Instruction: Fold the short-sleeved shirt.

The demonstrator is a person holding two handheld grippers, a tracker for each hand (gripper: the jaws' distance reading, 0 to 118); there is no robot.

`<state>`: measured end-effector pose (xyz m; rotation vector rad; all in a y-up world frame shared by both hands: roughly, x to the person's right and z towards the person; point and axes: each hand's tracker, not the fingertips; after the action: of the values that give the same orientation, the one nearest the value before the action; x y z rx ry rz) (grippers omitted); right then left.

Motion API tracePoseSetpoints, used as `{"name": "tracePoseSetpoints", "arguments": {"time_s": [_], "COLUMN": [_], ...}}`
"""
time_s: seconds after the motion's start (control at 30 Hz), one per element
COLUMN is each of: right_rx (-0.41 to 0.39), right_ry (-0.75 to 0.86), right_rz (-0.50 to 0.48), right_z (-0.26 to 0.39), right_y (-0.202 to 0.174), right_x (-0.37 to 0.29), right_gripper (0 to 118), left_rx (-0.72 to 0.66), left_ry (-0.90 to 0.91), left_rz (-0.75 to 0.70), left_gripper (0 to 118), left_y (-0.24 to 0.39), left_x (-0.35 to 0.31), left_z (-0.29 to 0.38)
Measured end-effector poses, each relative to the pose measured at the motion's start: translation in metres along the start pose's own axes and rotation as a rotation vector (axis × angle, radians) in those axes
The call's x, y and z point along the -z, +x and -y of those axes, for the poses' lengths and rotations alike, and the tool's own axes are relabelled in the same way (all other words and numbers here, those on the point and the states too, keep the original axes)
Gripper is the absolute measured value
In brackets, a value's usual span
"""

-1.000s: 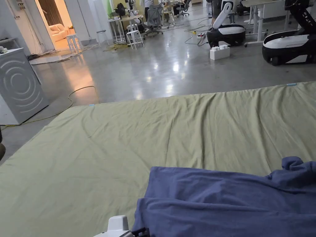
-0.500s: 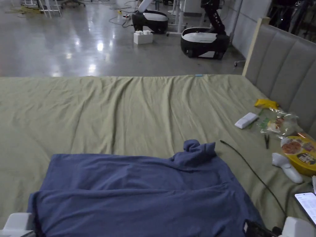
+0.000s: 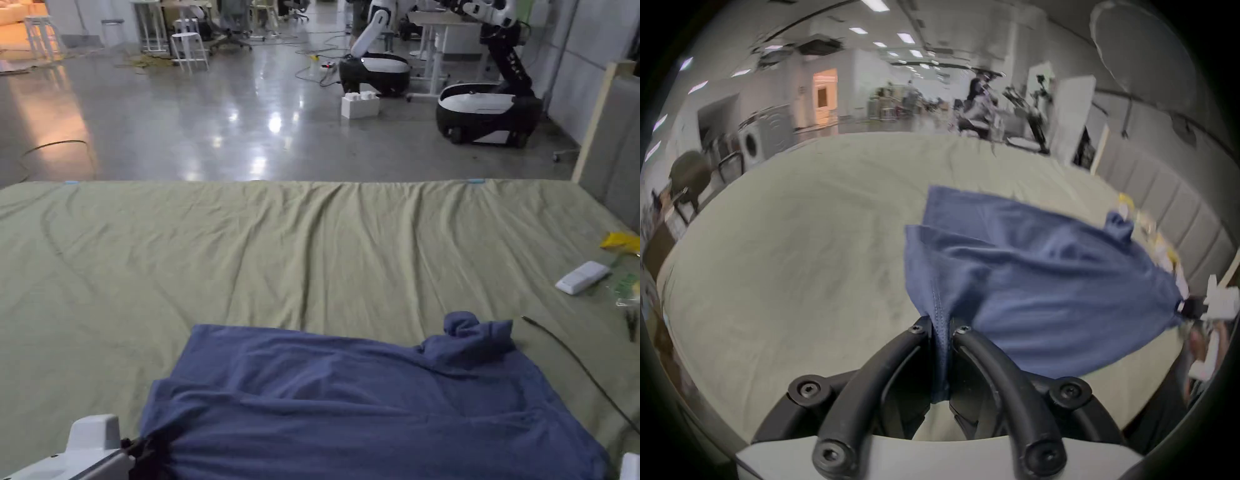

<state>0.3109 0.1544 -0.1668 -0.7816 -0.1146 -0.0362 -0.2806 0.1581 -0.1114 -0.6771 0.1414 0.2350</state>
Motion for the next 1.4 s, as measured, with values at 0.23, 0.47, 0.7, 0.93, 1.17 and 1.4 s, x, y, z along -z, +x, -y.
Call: {"name": "tracePoseSetpoints", "arguments": {"time_s": [0.23,0.47,0.7,0.93,1.17,1.4], "right_rx": [-0.095,-0.114,-0.051,-0.018,-0.068,-0.077], "right_ry": [0.077,-0.008,-0.076,0.141,0.463,0.586], "right_rz": [-0.008,-0.02,0.011,-0.127,-0.294,-0.398], "right_z": [0.005,0.054,0.076,0.058,0.021,-0.003], "right_y": [-0.01,-0.002,0.014,0.037,0.009,-0.014], "right_x": [-0.043,-0.046,-0.03,-0.092,-0.197,-0.244], "right_gripper": [7,7,70,71,72,47], "left_rx": [-0.014,-0.039,-0.053,0.168,0.269,0.193], "left_ry": [0.031,-0.062,-0.099,0.187,0.489,0.63], "left_rz": [-0.014,0.013,-0.065,-0.114,-0.114,-0.039], "left_gripper": [9,18,85,85,85,61], "left_y": [-0.016,-0.03,-0.037,-0.005,0.052,0.104], "left_x": [-0.077,-0.088,-0.084,-0.188,-0.275,-0.302], "left_z": [0.031,0.097,0.107,0.054,0.005,-0.002]}}
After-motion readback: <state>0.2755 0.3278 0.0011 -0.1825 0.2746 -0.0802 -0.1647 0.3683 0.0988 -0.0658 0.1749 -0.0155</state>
